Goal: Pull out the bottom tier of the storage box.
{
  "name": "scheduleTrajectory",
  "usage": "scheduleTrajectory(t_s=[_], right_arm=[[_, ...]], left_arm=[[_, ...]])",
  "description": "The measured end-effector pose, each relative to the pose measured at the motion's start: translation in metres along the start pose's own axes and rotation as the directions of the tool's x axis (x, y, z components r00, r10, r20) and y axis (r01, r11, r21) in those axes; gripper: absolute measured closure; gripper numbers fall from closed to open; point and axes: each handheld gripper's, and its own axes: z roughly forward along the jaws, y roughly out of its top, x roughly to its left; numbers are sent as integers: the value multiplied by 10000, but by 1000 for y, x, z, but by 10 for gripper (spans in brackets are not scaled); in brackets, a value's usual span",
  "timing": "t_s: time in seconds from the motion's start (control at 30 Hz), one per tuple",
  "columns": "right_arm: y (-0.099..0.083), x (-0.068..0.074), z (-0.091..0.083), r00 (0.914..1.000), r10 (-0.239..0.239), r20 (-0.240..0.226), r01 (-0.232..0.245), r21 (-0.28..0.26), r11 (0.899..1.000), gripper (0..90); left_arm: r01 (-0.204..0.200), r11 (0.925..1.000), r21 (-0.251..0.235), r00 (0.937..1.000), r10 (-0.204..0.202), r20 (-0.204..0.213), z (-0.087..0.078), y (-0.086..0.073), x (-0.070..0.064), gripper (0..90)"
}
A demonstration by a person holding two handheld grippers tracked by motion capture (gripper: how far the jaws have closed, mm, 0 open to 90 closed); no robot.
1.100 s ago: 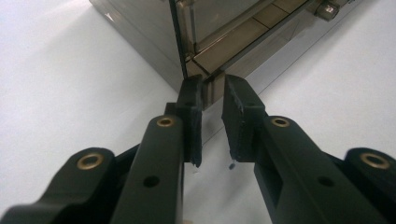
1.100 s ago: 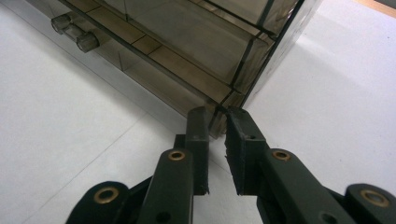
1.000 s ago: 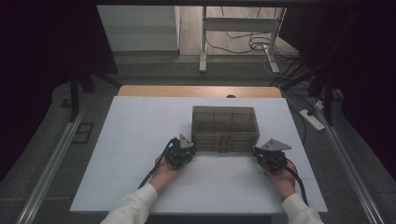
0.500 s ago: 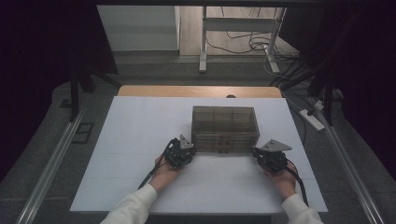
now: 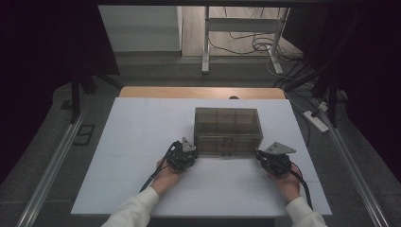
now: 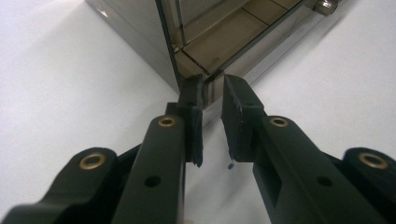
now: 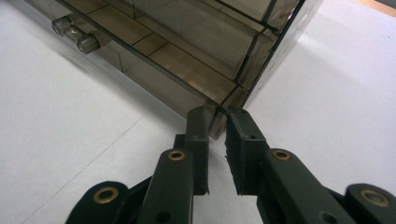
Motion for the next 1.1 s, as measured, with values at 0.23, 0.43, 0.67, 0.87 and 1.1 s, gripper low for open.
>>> scheduleTrajectory(t_s=[0.23, 0.43, 0.67, 0.87, 1.1], right_arm=[[-2, 1, -1, 9999, -102, -20, 102, -38, 9999, 783], [-2, 1, -2, 9999, -108, -7, 108, -39, 9999, 783], [-3, 2, -3, 9999, -121, 11, 121, -25, 9999, 783], [-3, 2, -4, 9999, -153, -48, 153, -25, 9999, 784], [-4, 3, -6, 9998, -193, -74, 192, -47, 9998, 783]], left_arm=[[-67, 10000, 31, 10000, 67, 13, -1, -1, -1, 779], [-63, 10000, 19, 10000, 63, 41, -2, -2, -1, 784], [-33, 10000, 21, 10000, 33, 82, -3, -3, -1, 791], [-51, 10000, 15, 9999, 51, 123, -3, -4, -1, 791], [-54, 10000, 40, 9998, 53, 198, -5, -5, -2, 794]])
